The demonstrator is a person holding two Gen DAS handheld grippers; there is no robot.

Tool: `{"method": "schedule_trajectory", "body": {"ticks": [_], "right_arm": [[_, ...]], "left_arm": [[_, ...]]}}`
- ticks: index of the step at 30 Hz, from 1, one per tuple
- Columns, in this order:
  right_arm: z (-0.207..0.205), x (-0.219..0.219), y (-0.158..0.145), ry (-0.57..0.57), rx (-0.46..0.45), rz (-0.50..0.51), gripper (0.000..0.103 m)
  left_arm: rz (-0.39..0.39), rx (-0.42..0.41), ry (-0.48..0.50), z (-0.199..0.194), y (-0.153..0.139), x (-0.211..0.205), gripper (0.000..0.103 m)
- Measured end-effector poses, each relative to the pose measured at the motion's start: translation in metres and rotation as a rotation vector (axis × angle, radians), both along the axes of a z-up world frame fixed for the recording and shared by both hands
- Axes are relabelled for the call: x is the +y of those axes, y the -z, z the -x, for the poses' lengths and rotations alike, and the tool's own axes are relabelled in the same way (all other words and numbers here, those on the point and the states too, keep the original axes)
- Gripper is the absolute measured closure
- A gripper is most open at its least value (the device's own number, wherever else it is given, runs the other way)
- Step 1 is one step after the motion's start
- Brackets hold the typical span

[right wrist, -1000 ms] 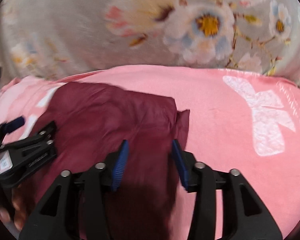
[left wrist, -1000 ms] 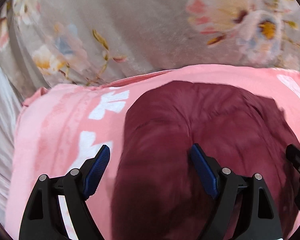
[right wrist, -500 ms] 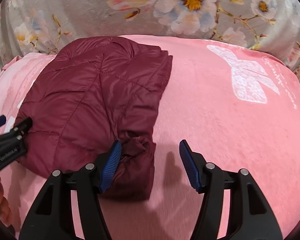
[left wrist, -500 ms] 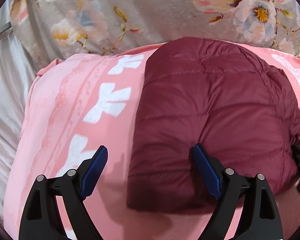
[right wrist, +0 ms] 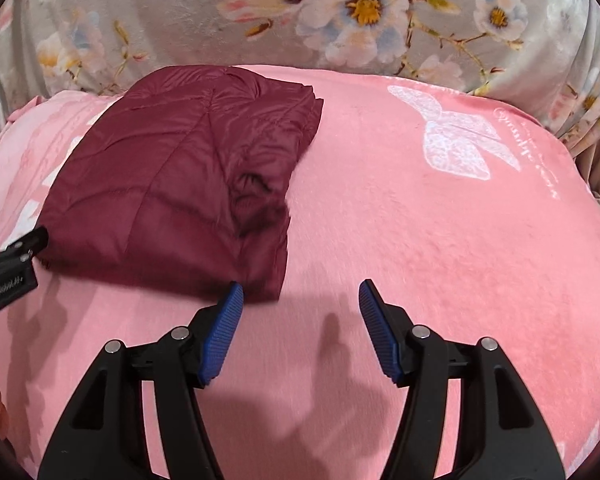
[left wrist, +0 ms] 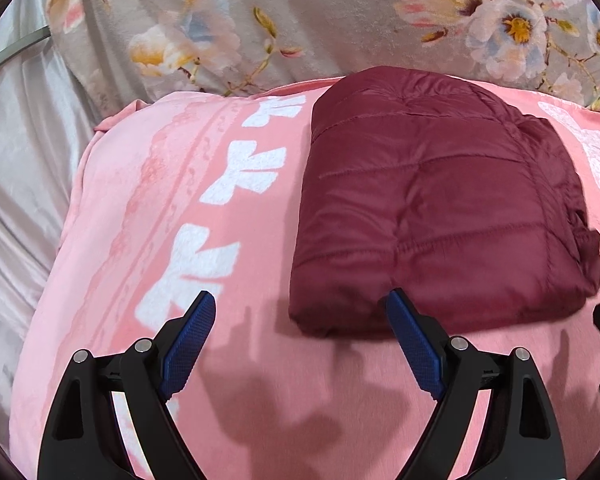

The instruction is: Fold large clothes

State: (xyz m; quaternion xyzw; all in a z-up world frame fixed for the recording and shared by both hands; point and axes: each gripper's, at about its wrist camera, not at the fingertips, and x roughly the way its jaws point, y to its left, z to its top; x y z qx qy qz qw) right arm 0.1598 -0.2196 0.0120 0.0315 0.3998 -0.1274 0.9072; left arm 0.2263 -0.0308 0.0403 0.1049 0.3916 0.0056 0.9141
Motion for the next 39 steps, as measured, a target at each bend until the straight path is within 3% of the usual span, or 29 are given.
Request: {"method": "schedule_trajectory", "body": {"ticks": [7, 16, 22, 39], "right_arm": [[0.052, 0.012, 0.015, 0.001, -0.016, 0.009, 0.034], [0.102, 0.016, 0.014, 0.013, -0.09, -0.033, 0.023], [0.125, 0.023, 0.013, 0.016, -0.112, -0.027, 0.015], [0.123, 0.028, 0.019, 0.005, -0.08, -0.008, 0.012]], "left_arm": [[-0.001, -0.036, 0.008, 0.044, 0.004, -0.002, 0.018], [0.016, -0.017, 0.012, 0.101, 0.037, -0.005, 0.018], [0.066, -0.061, -0.016, 0.124, 0.034, 0.005, 0.018], [0.037, -0.09, -0.007, 0.131, 0.036, -0.001, 0.018]]}}
